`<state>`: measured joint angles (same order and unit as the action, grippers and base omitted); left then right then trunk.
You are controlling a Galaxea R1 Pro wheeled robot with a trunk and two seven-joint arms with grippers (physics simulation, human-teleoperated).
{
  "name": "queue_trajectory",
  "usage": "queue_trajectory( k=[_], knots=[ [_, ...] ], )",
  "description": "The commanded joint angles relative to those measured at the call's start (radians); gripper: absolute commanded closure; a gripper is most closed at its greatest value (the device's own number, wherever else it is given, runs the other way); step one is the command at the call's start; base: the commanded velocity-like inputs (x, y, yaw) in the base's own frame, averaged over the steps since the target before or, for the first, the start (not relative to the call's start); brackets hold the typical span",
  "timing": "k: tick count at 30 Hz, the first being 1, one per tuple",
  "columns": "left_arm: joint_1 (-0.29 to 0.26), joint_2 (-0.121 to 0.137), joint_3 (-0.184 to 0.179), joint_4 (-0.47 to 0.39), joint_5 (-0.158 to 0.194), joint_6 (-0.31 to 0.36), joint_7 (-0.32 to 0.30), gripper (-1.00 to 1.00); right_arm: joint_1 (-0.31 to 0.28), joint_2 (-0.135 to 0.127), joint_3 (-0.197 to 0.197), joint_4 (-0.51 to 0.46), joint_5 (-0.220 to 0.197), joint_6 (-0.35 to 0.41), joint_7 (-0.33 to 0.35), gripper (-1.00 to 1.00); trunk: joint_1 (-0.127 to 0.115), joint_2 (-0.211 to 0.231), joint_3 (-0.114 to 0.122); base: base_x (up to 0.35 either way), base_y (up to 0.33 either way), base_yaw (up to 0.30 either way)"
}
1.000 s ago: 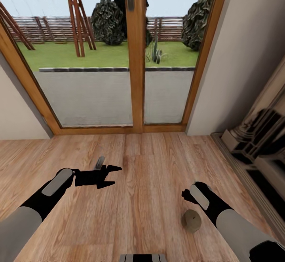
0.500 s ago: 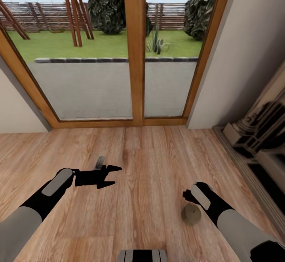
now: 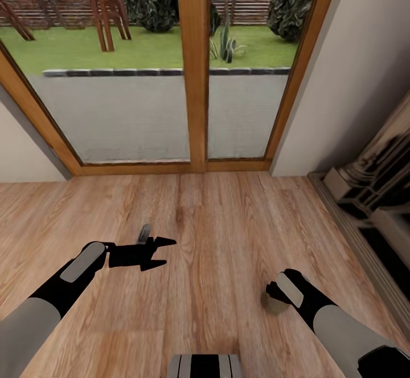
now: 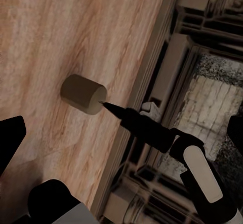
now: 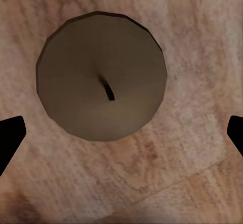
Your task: Place each of the two pumpkins and all three candles from the living room inside a cabinet in the living room (use any cabinet), then make sure every cabinet is closed, and position the cauldron so it is next to a table in the living room.
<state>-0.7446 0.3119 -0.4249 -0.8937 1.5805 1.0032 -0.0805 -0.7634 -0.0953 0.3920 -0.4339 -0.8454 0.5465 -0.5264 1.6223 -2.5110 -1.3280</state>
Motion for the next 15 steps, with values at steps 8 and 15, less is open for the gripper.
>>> queue_trajectory(
  k=[8,15],
  knots=[
    [-0.001,0.001,-0.003,-0.002,-0.005,0.0,-0.008,-1.0,0.0,-0.001,0.008,-0.003,-0.009,-0.013,-0.007,-1.0,0.001,-0.001,-0.009,0.0,0.0,0.0],
    [-0.001,0.001,-0.003,-0.002,-0.005,0.0,-0.008,-1.0,-0.001,-0.001,0.009,0.006,-0.012,-0.095,0.063,-1.0,0.001,-0.001,-0.009,0.0,0.0,0.0]
  ],
)
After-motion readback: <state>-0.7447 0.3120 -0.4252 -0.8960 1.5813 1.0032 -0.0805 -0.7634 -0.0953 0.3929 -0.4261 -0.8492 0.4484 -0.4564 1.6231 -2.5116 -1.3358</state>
